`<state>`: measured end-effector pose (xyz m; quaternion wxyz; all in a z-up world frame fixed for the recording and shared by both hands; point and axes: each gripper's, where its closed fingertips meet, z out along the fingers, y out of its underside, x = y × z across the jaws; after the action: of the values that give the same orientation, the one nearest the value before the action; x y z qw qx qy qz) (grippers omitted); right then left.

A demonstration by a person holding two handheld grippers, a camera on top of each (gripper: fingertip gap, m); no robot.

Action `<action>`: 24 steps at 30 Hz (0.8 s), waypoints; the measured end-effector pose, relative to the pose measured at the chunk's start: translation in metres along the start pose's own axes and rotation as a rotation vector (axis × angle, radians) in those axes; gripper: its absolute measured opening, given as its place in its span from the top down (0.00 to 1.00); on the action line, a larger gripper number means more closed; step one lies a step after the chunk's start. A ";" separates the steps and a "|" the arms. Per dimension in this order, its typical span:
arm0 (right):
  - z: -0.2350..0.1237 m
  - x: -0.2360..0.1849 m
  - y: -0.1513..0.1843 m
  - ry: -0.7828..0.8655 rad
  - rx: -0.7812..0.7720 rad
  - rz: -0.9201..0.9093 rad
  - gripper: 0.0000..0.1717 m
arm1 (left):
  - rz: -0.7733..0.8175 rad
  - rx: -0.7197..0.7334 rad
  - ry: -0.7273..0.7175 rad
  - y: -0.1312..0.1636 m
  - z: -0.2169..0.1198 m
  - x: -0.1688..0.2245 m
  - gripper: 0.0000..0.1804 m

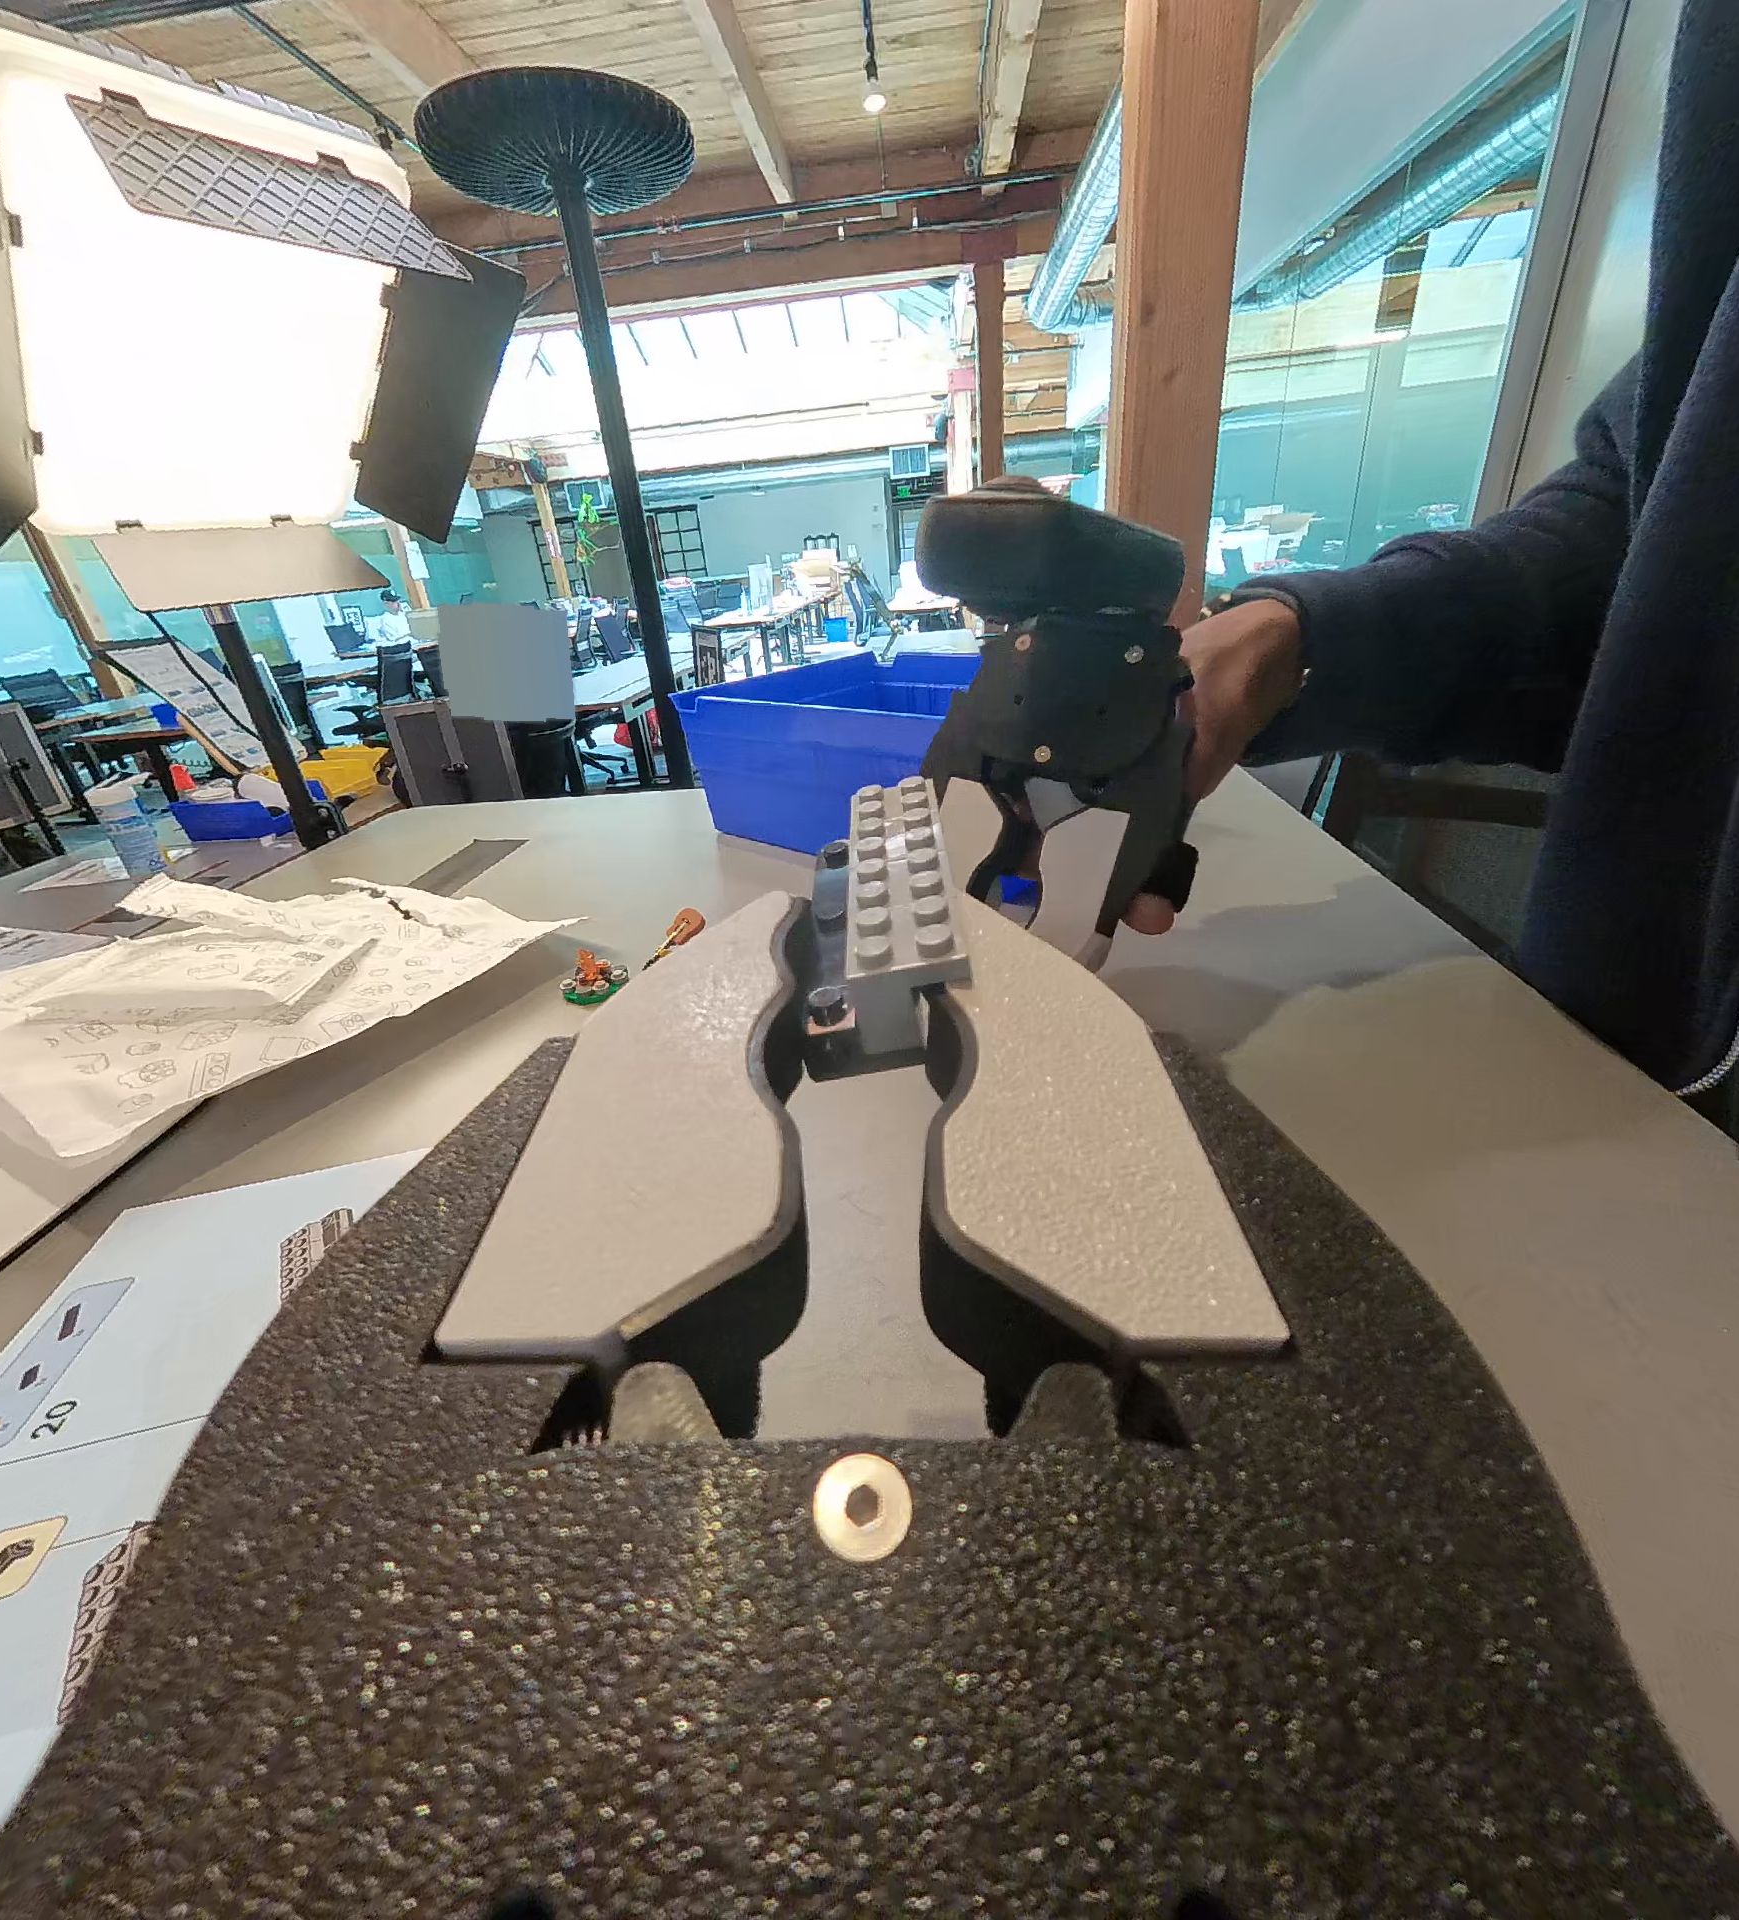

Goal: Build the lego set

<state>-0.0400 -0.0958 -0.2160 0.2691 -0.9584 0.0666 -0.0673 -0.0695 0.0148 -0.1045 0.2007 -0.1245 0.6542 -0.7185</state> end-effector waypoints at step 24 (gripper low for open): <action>-0.024 0.005 -0.028 0.154 0.249 0.012 0.87 | 0.004 -0.004 0.002 0.001 0.001 0.000 0.90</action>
<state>-0.0365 -0.0851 -0.1806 0.3806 -0.9092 0.0837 -0.1466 -0.0691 0.0137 -0.1054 0.2012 -0.1229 0.6562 -0.7169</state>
